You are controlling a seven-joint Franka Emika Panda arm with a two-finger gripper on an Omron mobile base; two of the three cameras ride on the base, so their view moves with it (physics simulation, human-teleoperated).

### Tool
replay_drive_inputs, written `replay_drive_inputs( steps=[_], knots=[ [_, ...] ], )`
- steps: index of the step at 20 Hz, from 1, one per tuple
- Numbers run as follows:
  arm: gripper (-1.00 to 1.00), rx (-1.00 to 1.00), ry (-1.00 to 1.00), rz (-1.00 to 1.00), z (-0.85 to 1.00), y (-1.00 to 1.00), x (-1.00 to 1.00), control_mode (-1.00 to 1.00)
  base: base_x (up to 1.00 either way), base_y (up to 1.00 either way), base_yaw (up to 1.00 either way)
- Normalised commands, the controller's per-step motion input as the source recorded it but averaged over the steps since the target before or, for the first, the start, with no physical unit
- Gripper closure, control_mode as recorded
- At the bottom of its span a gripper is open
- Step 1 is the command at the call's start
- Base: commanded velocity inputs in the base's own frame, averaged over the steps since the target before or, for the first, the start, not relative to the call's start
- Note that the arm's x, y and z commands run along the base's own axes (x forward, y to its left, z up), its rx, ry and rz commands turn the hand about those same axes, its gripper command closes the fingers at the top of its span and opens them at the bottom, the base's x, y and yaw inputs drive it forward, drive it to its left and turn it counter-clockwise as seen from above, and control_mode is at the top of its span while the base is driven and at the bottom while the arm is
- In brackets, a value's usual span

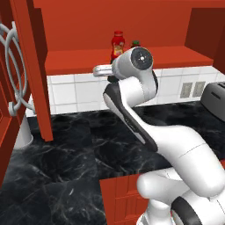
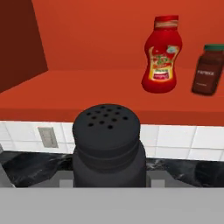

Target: Collect the paprika, ketchup, and shaker from the cabinet and place them next to the stove.

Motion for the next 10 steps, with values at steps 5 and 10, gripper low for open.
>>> replay_drive_inputs(
  steps=[5, 10],
  knots=[
    [1.00, 0.00, 0.04, 0.16, 0.00, -0.42, -0.63, -1.00, 0.00, 0.00, 0.00],
    [1.00, 0.00, 0.03, 0.17, -0.11, -0.29, -0.63, -1.00, 0.00, 0.00, 0.00]
  ],
)
